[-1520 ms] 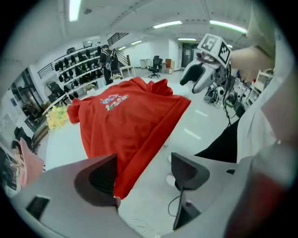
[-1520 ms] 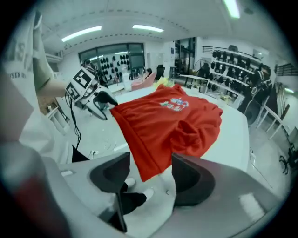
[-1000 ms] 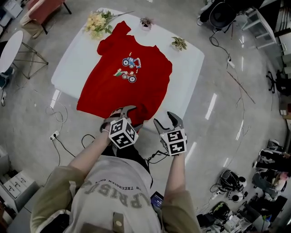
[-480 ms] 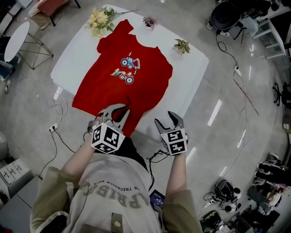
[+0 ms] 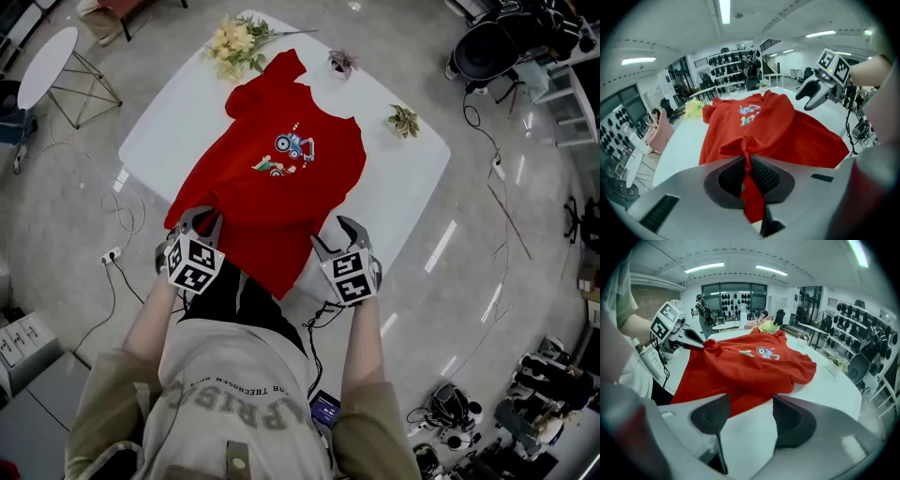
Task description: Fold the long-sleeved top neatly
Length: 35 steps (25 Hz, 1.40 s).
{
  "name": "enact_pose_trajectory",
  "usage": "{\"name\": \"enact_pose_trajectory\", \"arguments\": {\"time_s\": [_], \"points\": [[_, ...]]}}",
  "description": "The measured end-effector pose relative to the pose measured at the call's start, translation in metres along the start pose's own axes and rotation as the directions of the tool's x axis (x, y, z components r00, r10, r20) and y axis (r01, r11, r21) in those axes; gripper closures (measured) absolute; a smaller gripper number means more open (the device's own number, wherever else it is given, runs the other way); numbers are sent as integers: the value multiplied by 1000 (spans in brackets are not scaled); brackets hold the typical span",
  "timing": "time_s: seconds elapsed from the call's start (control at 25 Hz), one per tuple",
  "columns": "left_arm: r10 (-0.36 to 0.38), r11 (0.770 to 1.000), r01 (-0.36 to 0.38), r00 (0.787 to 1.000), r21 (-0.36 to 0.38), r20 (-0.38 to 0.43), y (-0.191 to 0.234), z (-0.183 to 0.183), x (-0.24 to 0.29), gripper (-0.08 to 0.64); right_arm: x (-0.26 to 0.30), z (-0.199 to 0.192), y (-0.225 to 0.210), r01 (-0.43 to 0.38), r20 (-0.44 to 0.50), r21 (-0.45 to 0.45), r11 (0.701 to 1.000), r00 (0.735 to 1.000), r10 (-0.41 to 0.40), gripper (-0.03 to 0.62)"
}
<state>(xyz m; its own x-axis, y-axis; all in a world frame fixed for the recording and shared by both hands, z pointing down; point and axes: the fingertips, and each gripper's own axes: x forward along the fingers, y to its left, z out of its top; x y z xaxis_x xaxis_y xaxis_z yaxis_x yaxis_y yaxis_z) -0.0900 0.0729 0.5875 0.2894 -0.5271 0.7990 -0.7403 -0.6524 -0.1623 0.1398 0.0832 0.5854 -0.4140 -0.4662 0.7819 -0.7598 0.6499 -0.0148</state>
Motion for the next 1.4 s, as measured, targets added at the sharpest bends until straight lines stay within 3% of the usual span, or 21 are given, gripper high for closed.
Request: {"name": "enact_pose_trajectory", "arguments": {"time_s": [0.04,0.12,0.24,0.32,0.48,0.6,0.72,0.96,1.08,1.24,1.4], "points": [[-25,1000,26,999,1,-30,0,-8,5,519,5,3,-1,2,-8,6,1000,1000,-2,322],[-94,996,93,993,-6,-70,-2,-20,7,429,13,7,-2,11,-27,22,1000,1000,-10,322],[-169,984,164,984,-66,-64,10,-20,-9,327,16,12,-6,45,-56,41,998,998,-42,322],[-183,980,181,983,-81,-14,25,-5,-23,327,15,15,-7,75,-67,65,995,995,-70,322],[-248,969,247,967,19,63,29,42,-22,327,12,19,-7,134,-92,114,984,988,-124,322],[-320,934,326,945,145,-61,13,29,2,328,10,25,-6,168,-102,131,977,983,-155,322],[-324,906,361,928,222,-184,12,-10,13,328,5,29,-7,193,-104,138,971,978,-180,322],[-349,921,372,921,118,-176,27,-30,3,327,4,25,-14,192,-121,140,971,977,-175,322],[-349,927,360,931,107,-105,26,3,-7,327,-1,19,-28,188,-124,131,973,977,-172,322],[-373,920,369,928,131,7,5,81,7,327,1,3,-54,159,-150,102,982,978,-143,322],[-381,905,382,924,187,-40,-23,120,46,328,19,3,-73,76,-138,46,996,988,-69,322]]}}
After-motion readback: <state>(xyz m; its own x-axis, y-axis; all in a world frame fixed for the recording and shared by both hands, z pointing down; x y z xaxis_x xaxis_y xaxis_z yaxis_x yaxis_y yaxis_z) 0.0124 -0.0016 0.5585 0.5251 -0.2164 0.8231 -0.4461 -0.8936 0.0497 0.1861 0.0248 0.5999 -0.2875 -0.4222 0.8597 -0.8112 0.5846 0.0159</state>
